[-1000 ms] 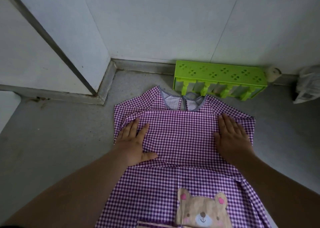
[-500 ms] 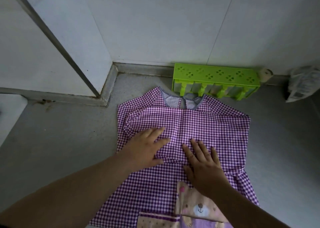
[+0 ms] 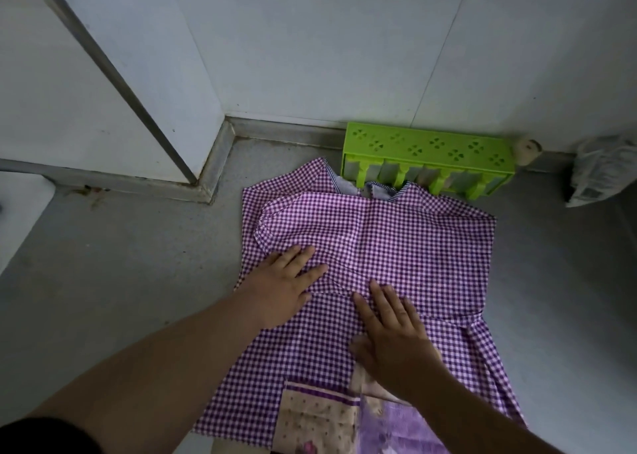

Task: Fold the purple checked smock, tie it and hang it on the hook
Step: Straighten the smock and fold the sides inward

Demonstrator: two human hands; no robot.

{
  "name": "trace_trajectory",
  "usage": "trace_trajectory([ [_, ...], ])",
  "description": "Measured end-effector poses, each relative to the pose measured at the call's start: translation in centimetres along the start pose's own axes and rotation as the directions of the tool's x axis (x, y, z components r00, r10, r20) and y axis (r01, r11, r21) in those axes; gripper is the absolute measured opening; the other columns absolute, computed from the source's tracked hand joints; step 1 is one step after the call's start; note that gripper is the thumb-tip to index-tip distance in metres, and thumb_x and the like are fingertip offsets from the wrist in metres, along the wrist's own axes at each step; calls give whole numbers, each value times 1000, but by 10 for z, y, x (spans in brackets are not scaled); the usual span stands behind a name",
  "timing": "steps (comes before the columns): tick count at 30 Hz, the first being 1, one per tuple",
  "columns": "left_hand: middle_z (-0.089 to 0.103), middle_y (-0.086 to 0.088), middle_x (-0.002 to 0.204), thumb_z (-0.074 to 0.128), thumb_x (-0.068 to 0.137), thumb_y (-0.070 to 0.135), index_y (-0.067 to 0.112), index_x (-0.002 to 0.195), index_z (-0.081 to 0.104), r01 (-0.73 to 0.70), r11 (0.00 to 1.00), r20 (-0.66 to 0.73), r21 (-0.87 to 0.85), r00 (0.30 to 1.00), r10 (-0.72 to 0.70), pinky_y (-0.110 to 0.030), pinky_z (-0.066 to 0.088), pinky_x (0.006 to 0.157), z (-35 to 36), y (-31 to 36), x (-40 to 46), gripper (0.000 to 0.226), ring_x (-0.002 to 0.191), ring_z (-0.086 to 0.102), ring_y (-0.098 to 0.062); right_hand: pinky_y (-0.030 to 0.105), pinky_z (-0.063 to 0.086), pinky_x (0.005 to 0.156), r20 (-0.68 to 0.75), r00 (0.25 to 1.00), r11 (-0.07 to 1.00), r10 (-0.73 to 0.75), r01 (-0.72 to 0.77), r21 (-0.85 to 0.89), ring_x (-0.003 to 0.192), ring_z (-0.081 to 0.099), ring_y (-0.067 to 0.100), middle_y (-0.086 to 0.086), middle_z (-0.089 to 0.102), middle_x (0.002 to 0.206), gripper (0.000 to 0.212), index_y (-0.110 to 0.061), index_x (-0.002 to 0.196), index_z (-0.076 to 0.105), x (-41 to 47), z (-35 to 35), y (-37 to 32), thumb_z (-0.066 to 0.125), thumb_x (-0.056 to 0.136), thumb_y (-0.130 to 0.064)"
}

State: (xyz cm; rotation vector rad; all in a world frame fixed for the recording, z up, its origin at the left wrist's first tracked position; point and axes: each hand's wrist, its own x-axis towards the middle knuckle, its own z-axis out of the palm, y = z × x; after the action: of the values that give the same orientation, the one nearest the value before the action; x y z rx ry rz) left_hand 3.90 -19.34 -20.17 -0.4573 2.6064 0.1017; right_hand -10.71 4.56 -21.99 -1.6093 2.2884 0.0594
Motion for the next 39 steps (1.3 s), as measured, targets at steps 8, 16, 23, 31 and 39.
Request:
trace_trajectory([
  [8,7,-4,176,58,95,63,38,166,11,270,928,-51,-256,955,-291,-48,21,130,20,-1,-60,88,160,16,-31,50,0,124,23,1000,999,1,0,-34,155,-9,25,5,-6,169,73,-32,163,4,10,-5,16,14,99,-67],
  [16,28,-11,163,62,88,67,19,160,23,752,477,305,-454,635,-710,-48,31,121,47,14,-144,95,150,31,-33,57,7,124,66,997,994,45,-38,-103,156,6,36,16,6,170,71,-22,163,7,14,-23,0,26,103,-54],
  [23,37,-17,161,51,91,73,9,158,29,778,462,328,-426,608,-723,-49,38,119,57,14,-147,95,145,41,-36,62,22,120,154,978,986,-144,155,-62,152,23,38,14,18,168,90,-26,159,26,-62,-30,-85,44,86,-75],
  [31,66,-9,141,59,80,85,19,146,57,698,497,369,-515,704,-606,-43,56,102,70,6,-191,94,124,67,-31,61,17,121,228,972,994,-53,73,-79,157,1,32,6,-9,170,96,-28,162,1,-83,-3,-99,29,86,-79],
  [39,70,-1,91,63,95,40,16,90,70,533,515,307,-671,832,-461,-31,53,70,90,1,-248,26,81,67,-17,52,13,124,251,968,999,-5,13,-33,157,-9,19,-5,-17,169,99,-37,161,-4,-82,-3,-105,42,85,-81],
])
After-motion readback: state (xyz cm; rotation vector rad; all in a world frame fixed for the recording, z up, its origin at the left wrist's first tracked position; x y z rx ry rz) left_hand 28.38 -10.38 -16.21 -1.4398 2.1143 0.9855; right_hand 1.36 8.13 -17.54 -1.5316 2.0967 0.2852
